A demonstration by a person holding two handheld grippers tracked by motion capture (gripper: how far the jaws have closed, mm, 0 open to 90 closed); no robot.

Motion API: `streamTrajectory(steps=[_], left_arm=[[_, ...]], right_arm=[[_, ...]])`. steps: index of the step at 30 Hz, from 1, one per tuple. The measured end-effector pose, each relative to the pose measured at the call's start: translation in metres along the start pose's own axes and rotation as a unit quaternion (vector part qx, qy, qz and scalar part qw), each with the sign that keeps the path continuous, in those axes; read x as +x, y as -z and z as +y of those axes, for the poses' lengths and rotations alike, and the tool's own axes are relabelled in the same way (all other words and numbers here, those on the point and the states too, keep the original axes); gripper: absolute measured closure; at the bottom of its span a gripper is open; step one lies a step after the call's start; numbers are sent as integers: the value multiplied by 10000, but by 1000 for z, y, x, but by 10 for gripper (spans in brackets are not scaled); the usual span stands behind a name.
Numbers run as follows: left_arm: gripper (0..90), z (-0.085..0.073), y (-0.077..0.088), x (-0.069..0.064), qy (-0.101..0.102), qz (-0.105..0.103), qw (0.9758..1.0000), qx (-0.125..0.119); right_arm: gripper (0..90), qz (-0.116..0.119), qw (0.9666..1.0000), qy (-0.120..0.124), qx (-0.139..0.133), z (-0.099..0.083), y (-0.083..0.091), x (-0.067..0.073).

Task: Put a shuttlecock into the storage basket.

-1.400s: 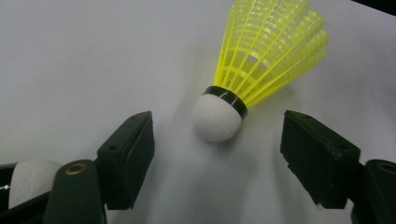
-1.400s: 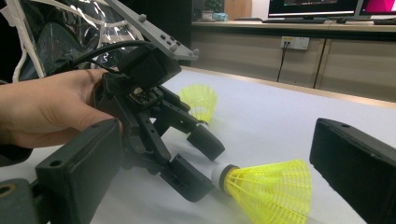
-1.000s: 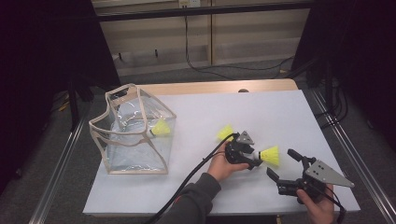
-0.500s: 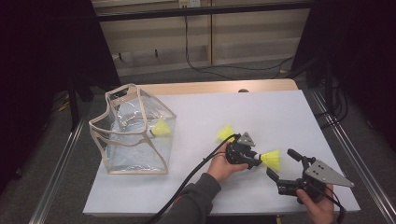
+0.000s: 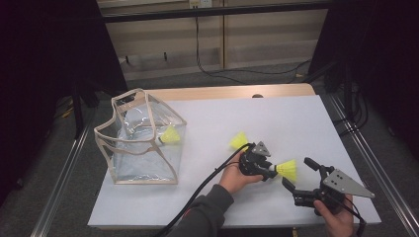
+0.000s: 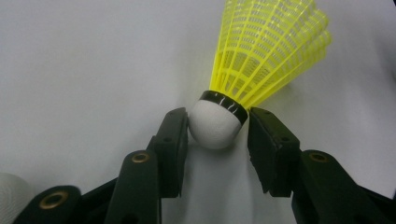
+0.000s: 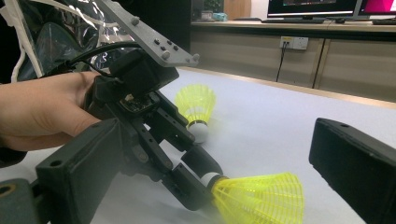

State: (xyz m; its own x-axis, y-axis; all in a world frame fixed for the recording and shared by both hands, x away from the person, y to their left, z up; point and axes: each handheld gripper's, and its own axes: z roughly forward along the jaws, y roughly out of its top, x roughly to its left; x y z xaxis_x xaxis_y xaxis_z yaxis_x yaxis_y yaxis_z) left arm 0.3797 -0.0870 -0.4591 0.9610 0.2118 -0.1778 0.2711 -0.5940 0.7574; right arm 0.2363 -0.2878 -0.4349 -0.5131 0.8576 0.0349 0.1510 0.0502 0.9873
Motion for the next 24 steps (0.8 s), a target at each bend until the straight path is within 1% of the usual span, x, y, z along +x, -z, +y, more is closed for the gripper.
streamTrajectory(steps=[3,4,7,10,13,15,16,17,19,20,21,22,23,24], left_arm=[[559,0,-1,2,6,-12,10000,-26],[567,0,-1,2,44,-15,10000,-44],[612,0,-1,1,47,-25,10000,-36],[615,0,1,1,137,-22,9999,27],[617,0,4,-3,192,57,9997,111],[621,-4,7,-5,254,42,9996,87],[637,-6,9,-5,296,29,9995,71],[649,-8,11,-5,249,34,9997,64],[647,-11,12,-5,177,-28,9998,-5],[625,-11,12,-5,116,-65,9999,10],[601,-10,12,-6,129,-64,9999,42],[586,-10,11,-6,86,-50,9999,42],[569,-9,10,-6,84,-7,10000,-2],[554,-9,9,-6,51,-11,10000,1]], right_arm=[[26,18,10000,10,-7,0,0,0],[26,22,10000,13,-4,0,0,0],[26,20,10000,-3,15,0,0,0],[26,11,10000,-26,10,0,0,0],[26,24,10000,-4,14,0,0,0],[26,18,10000,-6,10,0,0,0],[26,14,10000,-4,16,-1,0,0],[26,19,10000,-4,28,-1,0,0],[26,22,10000,-7,24,-1,0,0],[26,23,10000,8,22,0,-1,1],[26,35,10000,24,18,0,-1,1],[26,41,10000,33,12,0,-1,1],[26,41,10000,28,11,0,-1,2],[26,37,10000,15,18,0,-1,2]])
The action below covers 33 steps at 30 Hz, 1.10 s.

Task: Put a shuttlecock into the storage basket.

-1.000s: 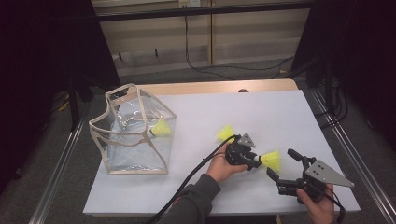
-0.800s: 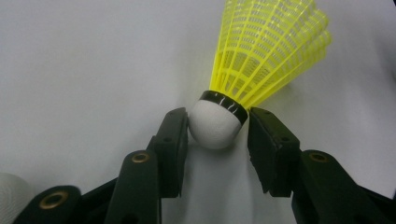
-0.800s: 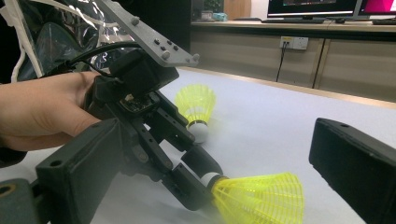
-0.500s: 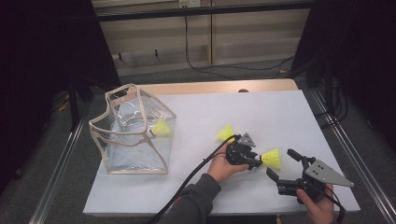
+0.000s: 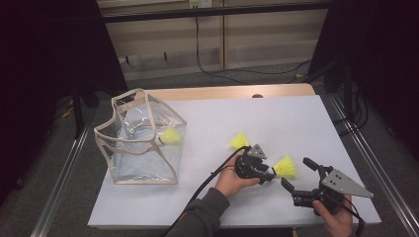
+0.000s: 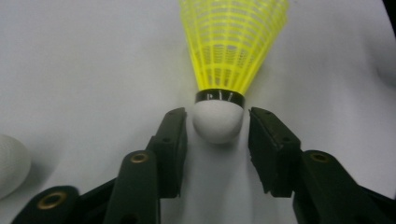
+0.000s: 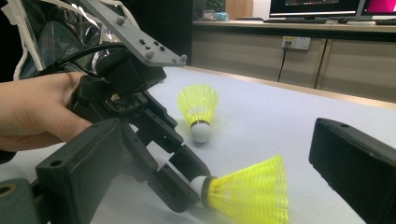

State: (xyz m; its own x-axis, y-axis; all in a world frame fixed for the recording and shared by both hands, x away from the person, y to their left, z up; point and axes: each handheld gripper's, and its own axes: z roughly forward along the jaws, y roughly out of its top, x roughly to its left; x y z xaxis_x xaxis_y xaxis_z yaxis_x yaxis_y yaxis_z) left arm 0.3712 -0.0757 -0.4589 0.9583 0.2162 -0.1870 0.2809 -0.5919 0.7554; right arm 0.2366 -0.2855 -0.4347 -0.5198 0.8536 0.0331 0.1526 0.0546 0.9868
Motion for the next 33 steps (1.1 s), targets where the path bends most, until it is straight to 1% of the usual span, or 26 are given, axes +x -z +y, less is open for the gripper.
streamTrajectory(steps=[1,2,3,4,5,6,8,9,10,12,13,14,15,16,19,21,24,27,30,32,33], left_arm=[[550,1,0,1,-3,-9,10000,21],[545,1,-1,2,-15,29,10000,11],[538,2,-2,2,-72,39,10000,-2],[536,2,-3,3,-88,35,9999,-35],[525,3,-4,3,-119,31,9999,-3],[513,4,-5,2,-117,1,9999,-26],[513,7,-7,2,-206,5,9998,82],[526,7,-8,2,-180,14,9998,23],[549,8,-9,2,-189,18,9998,25],[579,9,-11,1,-231,-6,9997,18],[605,9,-11,0,-271,22,9996,25],[638,9,-11,0,-251,34,9997,33],[644,9,-10,0,-160,36,9999,33],[645,9,-10,1,-137,24,9999,19],[647,9,-8,0,-110,73,9999,89],[647,9,-5,0,8,31,9999,101],[647,8,-1,0,53,-21,9999,112],[647,6,2,-1,147,-74,9997,156],[647,5,7,0,205,-19,9996,184],[647,6,11,1,275,-12,9995,144],[647,6,13,2,261,-12,9996,143]], right_arm=[[26,1,10000,1,-4,0,0,0],[26,0,10000,3,-1,0,0,0],[26,-7,10000,-7,5,0,-1,0],[26,4,10000,-8,0,0,-1,0],[26,4,10000,-6,0,0,-1,0],[26,3,10000,-3,-2,0,-1,-1],[26,-1,10000,-9,-8,0,0,-1],[26,-3,10000,-12,1,-1,0,-2],[26,3,10000,-34,10,-1,0,-2],[26,0,10000,-35,10,-1,0,-2],[26,-4,10000,-15,5,-1,0,-2],[26,-6,10000,-4,0,-1,0,-2],[26,-7,10000,-1,1,-1,0,-2],[26,0,10000,-12,0,-1,0,-2],[26,-12,10000,-21,-1,-1,1,-2],[26,-9,10000,-15,-7,-1,1,-2],[26,-7,10000,-21,-4,-1,1,-2],[26,-3,10000,-5,-15,0,1,-2],[26,-11,10000,-12,-17,0,1,-2],[26,-12,10000,-15,-12,0,1,-2],[26,-10,10000,-8,-13,0,1,-2]])
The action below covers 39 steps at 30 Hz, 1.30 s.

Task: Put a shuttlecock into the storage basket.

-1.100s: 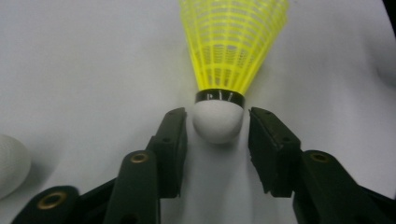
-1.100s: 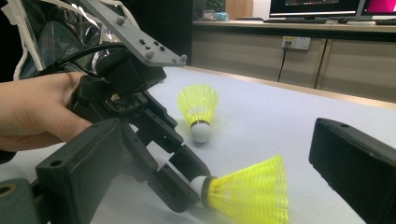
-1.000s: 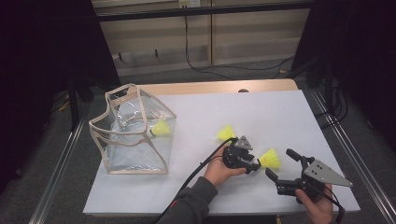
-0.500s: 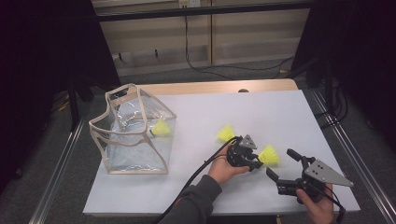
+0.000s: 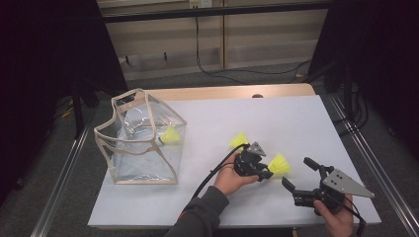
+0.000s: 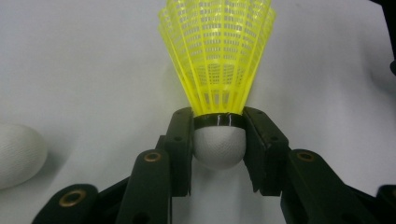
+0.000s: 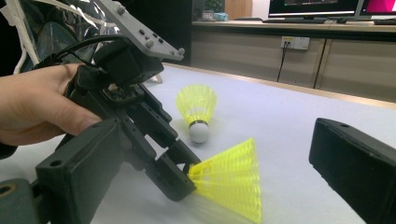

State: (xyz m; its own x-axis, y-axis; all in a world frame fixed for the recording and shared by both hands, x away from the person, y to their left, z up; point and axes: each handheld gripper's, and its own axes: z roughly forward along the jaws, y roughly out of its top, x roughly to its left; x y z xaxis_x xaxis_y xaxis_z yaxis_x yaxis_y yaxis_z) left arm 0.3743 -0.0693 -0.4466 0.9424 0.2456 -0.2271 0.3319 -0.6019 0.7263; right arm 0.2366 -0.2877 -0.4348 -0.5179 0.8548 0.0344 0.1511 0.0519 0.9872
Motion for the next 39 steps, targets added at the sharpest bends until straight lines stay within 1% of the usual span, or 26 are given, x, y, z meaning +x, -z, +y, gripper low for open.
streamTrajectory(steps=[4,11,13,16,19,22,25,29,32,35,39], left_arm=[[647,1,6,0,94,46,9999,50],[647,4,19,0,210,11,9998,16],[647,5,23,1,240,46,9997,10],[648,6,30,3,232,89,9997,3],[648,6,35,4,321,134,9994,-15],[647,7,41,5,325,169,9993,-4],[648,7,47,6,448,197,9988,50],[647,8,55,7,445,260,9987,55],[647,9,61,8,558,307,9979,90],[648,10,65,9,553,304,9980,60],[648,11,70,9,554,327,9979,81]], right_arm=[[26,12,10000,3,-7,0,0,0],[26,16,10000,22,0,0,-1,1],[26,22,10000,34,7,0,-1,1],[26,32,10000,28,-2,0,-1,1],[26,36,10000,31,4,0,-1,2],[26,42,10000,31,11,0,-1,2],[26,38,10000,29,0,0,-1,2],[26,48,10000,29,31,-1,-1,2],[26,61,10000,42,27,-1,-2,3],[26,55,10000,26,26,-1,-2,3],[26,64,10000,32,26,-1,-2,3]])
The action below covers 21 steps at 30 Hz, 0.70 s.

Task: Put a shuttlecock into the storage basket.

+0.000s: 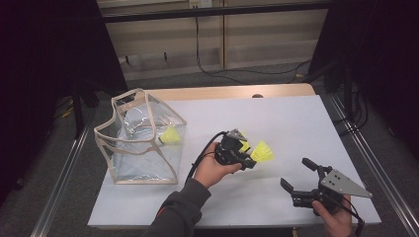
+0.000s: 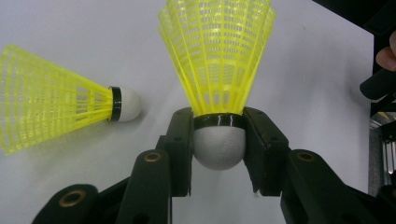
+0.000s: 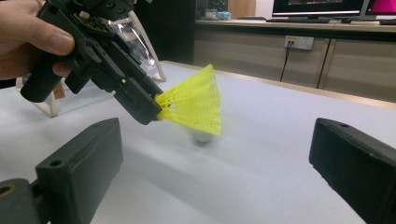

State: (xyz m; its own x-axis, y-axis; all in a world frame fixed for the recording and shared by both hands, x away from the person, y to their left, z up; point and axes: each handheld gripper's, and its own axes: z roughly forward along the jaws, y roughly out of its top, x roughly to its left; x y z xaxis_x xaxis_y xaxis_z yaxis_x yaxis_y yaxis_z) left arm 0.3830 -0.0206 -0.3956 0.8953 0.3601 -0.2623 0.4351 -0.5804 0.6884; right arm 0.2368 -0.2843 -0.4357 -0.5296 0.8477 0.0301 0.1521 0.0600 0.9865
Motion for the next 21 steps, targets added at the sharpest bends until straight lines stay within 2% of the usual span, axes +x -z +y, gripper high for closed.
streamTrajectory(steps=[2,10,21], left_arm=[[648,1,2,0,25,-51,10000,13],[648,2,12,2,62,-42,10000,16],[648,6,26,3,102,26,9999,70]], right_arm=[[26,7,10000,3,1,0,0,0],[26,9,10000,13,-1,0,0,0],[26,11,10000,13,5,0,0,0]])
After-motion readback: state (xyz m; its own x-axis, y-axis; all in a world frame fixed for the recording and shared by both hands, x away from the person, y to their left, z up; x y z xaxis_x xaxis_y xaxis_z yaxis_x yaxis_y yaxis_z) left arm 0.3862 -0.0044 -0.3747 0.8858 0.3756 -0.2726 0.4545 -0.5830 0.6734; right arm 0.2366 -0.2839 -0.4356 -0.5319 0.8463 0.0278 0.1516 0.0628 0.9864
